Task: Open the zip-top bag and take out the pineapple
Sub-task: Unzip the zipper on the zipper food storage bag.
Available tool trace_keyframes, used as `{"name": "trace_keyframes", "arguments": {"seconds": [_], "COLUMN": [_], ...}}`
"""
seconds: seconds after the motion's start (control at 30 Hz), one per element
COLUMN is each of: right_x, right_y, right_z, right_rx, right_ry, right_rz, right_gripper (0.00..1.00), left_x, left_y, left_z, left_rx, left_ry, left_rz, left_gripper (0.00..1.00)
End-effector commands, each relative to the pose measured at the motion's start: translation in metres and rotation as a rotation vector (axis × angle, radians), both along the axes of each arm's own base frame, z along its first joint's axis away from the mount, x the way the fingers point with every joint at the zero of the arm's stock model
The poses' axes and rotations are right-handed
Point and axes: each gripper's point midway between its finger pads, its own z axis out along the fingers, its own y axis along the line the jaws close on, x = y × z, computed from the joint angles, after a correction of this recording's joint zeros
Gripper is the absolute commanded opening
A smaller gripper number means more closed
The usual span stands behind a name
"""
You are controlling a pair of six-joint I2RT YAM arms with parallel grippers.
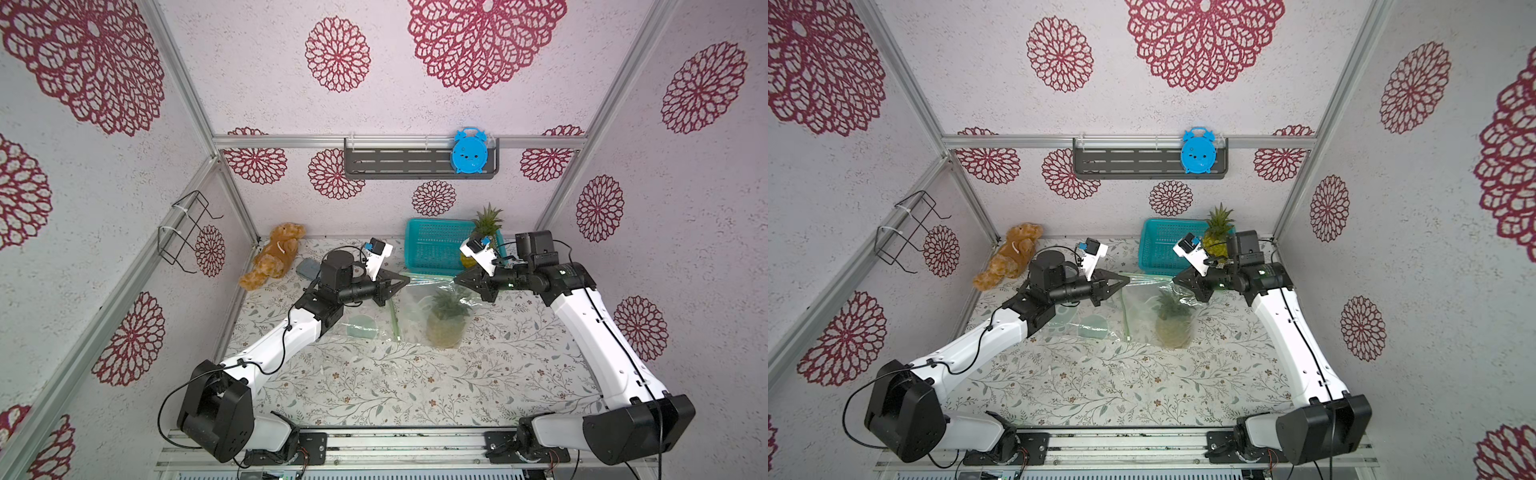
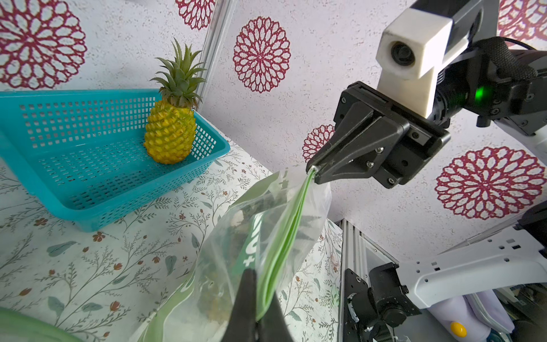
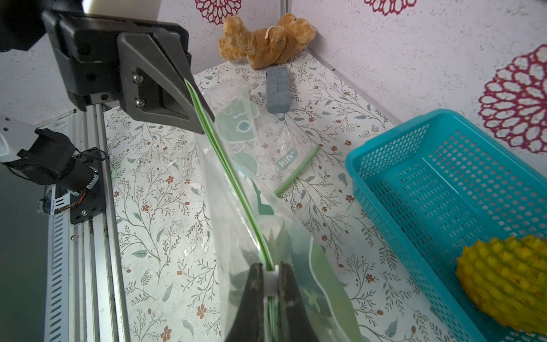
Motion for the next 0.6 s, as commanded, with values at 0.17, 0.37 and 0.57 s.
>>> {"name": "trace_keyframes", "arguments": {"seconds": [0.17,0.37,0.57], "right_x": [0.014,0.011,0.008], "right_y": [-0.063,-0.082,-0.095], "right_z": [-0.007,-0.009,-0.009], "right_rx": [-0.121,-0.131,-0.131], "right_ry": [-0.013,-0.016,-0.032], "right_rz": [-0.255,-0.316,-0.364], "right_gripper": [0.00,0.00,0.00], "left_x": [0.030,0.035,0.036], "left_y": [0.043,0.050,0.052], "left_z": [0.007,0.006,0.007], "left_rx": [0.019,0.021,0.017], "left_ry": [-0.020,-0.017,-0.018], "left_rz": [0.212,0.251,0.261], "left_gripper": [0.00,0.00,0.00]}}
